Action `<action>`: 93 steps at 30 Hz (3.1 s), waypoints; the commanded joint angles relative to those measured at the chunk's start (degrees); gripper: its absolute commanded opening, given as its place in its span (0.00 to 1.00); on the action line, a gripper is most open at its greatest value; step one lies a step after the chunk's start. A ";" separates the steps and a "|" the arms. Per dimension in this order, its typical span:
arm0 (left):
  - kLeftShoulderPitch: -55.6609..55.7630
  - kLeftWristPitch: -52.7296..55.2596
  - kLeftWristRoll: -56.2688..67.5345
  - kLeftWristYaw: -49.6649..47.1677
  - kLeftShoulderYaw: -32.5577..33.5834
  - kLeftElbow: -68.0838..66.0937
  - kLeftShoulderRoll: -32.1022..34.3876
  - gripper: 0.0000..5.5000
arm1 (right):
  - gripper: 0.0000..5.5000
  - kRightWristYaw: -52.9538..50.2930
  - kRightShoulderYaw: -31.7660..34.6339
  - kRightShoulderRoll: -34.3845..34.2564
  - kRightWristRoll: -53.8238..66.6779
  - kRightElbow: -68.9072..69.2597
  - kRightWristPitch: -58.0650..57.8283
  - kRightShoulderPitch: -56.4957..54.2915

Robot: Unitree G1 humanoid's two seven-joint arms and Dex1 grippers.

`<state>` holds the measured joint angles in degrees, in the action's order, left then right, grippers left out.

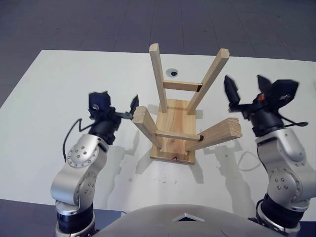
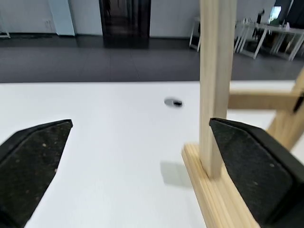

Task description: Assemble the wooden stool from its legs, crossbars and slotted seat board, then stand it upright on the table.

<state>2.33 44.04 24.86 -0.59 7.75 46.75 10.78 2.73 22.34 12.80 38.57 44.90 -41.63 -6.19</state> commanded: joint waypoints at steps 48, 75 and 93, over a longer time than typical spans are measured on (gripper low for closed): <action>-2.48 -4.93 29.39 1.16 -18.32 -1.44 17.72 0.98 | 0.98 3.14 -14.52 26.29 40.89 3.45 10.33 11.19; 14.42 -7.46 44.66 -11.29 -5.54 0.52 10.99 0.98 | 0.98 -13.05 -6.15 16.12 42.60 -4.41 19.21 1.36; 3.01 -11.45 18.91 -4.86 -17.26 -5.83 9.47 0.98 | 0.98 -8.34 -9.08 15.69 31.12 -5.22 16.19 9.05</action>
<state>6.97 26.66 45.70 -3.88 -6.03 46.74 21.26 -5.54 13.24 29.06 72.80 40.43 -25.17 1.81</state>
